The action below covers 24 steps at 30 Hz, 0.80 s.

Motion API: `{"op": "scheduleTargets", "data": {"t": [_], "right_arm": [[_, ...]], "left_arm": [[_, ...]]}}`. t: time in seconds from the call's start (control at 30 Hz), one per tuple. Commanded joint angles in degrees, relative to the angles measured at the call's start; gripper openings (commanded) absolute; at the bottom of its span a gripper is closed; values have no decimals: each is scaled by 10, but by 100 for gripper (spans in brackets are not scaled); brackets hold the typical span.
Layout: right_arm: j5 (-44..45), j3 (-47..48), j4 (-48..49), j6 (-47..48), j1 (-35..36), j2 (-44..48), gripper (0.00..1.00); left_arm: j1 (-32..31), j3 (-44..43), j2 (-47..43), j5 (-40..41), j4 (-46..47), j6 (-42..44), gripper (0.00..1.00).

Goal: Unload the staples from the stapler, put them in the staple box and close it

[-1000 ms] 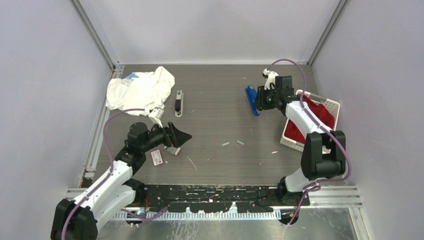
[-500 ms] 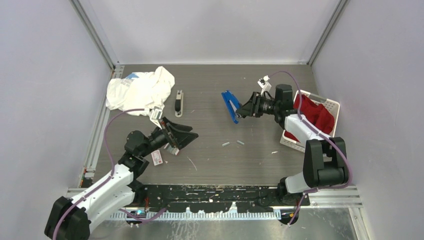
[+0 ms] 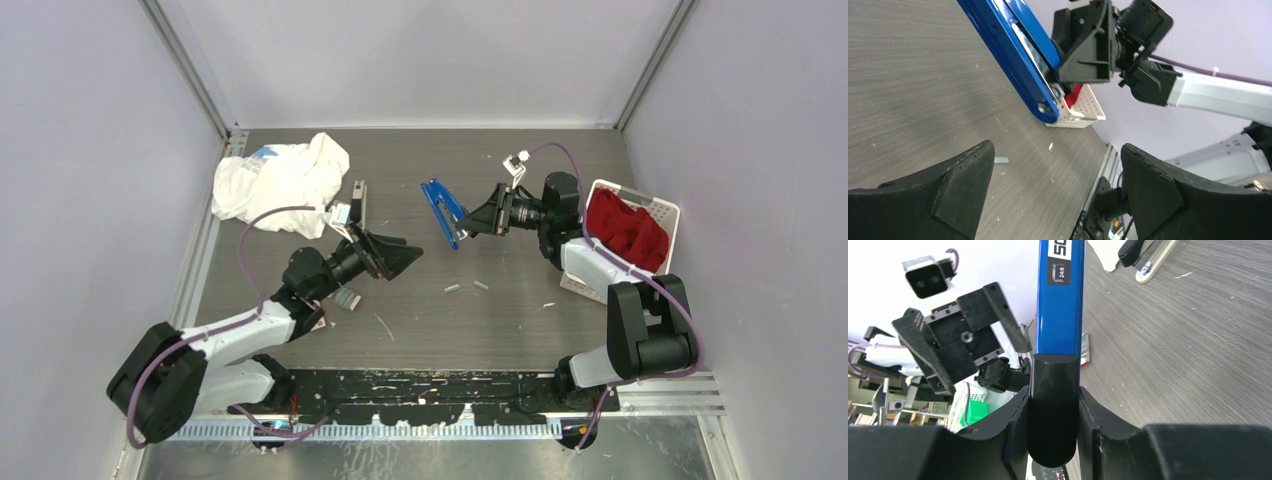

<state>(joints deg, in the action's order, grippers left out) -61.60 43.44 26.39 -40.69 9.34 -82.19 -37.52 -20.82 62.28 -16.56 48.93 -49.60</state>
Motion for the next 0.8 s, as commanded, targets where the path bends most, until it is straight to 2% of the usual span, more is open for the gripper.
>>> {"op": "scheduleTargets", "data": {"t": [0.0, 0.37, 0.47, 0.7, 0.73, 0.77], "right_arm": [[-37, 5, 124, -55, 10, 30, 1], [-51, -5, 187, -97, 25, 24, 1], [-53, -5, 190, -98, 30, 20, 1], [-55, -5, 191, -96, 35, 12, 1], [-56, -5, 190, -95, 35, 12, 1], [-56, -5, 190, -94, 35, 11, 1]], "left_arm": [[-5, -52, 73, 33, 127, -9, 96], [-7, -111, 246, 28, 292, -62, 88], [-8, -123, 274, 21, 323, -71, 79], [-11, -148, 301, 4, 330, -78, 67], [-11, -150, 303, 2, 330, -77, 63], [-11, -152, 305, -3, 330, -76, 55]]}}
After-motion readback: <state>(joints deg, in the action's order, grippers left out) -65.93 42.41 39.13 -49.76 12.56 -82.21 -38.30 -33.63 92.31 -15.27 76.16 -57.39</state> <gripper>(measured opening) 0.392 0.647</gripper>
